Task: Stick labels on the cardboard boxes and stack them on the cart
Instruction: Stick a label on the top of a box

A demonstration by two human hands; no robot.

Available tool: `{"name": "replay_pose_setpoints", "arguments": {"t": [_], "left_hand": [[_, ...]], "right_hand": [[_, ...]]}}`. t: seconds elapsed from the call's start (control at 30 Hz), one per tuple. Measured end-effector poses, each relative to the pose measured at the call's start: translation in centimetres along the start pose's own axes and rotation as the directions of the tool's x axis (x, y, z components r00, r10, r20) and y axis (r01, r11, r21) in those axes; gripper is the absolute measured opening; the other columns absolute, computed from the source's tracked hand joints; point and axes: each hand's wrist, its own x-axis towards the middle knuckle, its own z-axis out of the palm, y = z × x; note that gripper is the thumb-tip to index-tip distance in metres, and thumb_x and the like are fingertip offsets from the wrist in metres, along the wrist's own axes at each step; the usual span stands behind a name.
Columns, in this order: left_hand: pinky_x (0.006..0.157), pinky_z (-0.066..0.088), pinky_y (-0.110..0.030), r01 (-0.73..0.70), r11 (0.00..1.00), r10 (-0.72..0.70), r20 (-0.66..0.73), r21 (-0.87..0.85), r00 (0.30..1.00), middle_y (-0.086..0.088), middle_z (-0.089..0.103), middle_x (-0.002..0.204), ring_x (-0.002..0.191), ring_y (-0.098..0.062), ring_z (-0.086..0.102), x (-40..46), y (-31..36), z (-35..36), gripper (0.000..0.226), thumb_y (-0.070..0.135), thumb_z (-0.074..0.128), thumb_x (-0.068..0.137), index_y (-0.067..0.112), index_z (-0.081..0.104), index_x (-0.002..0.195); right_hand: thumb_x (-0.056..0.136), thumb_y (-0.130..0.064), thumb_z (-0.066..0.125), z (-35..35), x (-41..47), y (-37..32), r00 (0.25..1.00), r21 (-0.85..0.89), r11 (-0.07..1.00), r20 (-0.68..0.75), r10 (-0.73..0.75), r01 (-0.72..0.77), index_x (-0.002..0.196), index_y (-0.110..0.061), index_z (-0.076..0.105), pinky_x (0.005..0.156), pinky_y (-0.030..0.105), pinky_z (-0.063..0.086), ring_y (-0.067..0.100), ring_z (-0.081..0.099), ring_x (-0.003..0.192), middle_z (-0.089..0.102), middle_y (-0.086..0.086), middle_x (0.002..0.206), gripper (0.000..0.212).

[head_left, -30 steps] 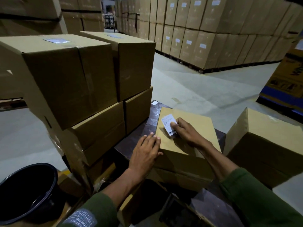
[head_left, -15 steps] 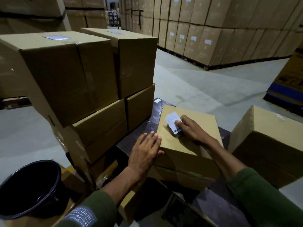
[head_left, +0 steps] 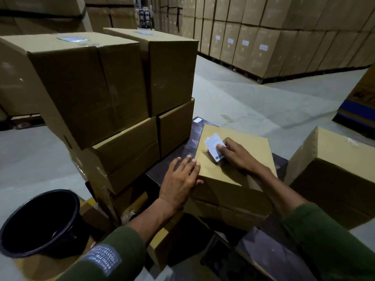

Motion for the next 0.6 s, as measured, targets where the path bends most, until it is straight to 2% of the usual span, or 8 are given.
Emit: {"name": "replay_pose_setpoints", "arguments": {"t": [0.17,0.27,0.37,0.5,0.6], "left_hand": [[0.107,0.040,-0.051,0.023,1.000,-0.024,0.044,0.012,0.999,-0.015,0.060,0.133,0.130,-0.031,0.051,-0.2,0.4,-0.5,0.053,0.043,0.062,0.091,0.008,0.059,0.130],[0.109,0.038,-0.050,0.039,0.999,-0.041,0.082,0.024,0.996,-0.014,0.059,0.135,0.132,-0.031,0.049,-0.1,0.6,-0.8,0.053,0.043,0.061,0.091,0.008,0.058,0.131],[0.111,0.035,-0.051,0.042,0.998,-0.047,0.149,0.039,0.988,-0.015,0.057,0.138,0.134,-0.032,0.047,0.1,0.7,-1.3,0.054,0.043,0.057,0.093,0.008,0.055,0.135],[0.113,0.032,-0.052,0.056,0.996,-0.070,0.227,0.070,0.971,-0.015,0.053,0.142,0.138,-0.031,0.042,0.3,1.1,-1.9,0.058,0.046,0.054,0.096,0.008,0.051,0.139],[0.115,0.029,-0.052,0.071,0.995,-0.089,0.266,0.076,0.960,-0.016,0.050,0.145,0.141,-0.032,0.038,0.4,1.5,-2.4,0.060,0.046,0.053,0.096,0.007,0.048,0.141]], "right_hand": [[0.103,-0.040,0.046,-1.0,-3.2,1.3,0.998,0.024,0.999,0.056,-0.032,0.031,0.084,-0.013,0.045,0.061,0.030,0.033,0.008,0.046,0.064,0.055,-0.001,0.076,0.033],[0.103,-0.040,0.046,-2.0,-3.1,2.2,1.000,0.012,1.000,-0.011,0.008,-0.008,0.087,-0.012,0.047,0.062,0.033,0.035,0.014,0.050,0.068,0.059,0.002,0.079,0.032],[0.103,-0.038,0.045,-1.0,-1.0,0.8,0.999,0.002,1.000,-0.048,0.026,-0.026,0.082,-0.017,0.043,0.062,0.033,0.034,0.016,0.048,0.070,0.055,0.000,0.079,0.030],[0.103,-0.040,0.045,0.6,-0.6,-0.3,1.000,0.062,0.998,-0.009,0.016,-0.016,0.085,-0.016,0.046,0.064,0.035,0.036,0.016,0.050,0.073,0.060,0.005,0.085,0.030],[0.103,-0.040,0.049,-0.3,-3.5,0.6,0.999,0.163,0.986,0.023,-0.021,0.017,0.085,-0.016,0.048,0.058,0.026,0.037,0.010,0.052,0.066,0.062,-0.001,0.079,0.029]]}}
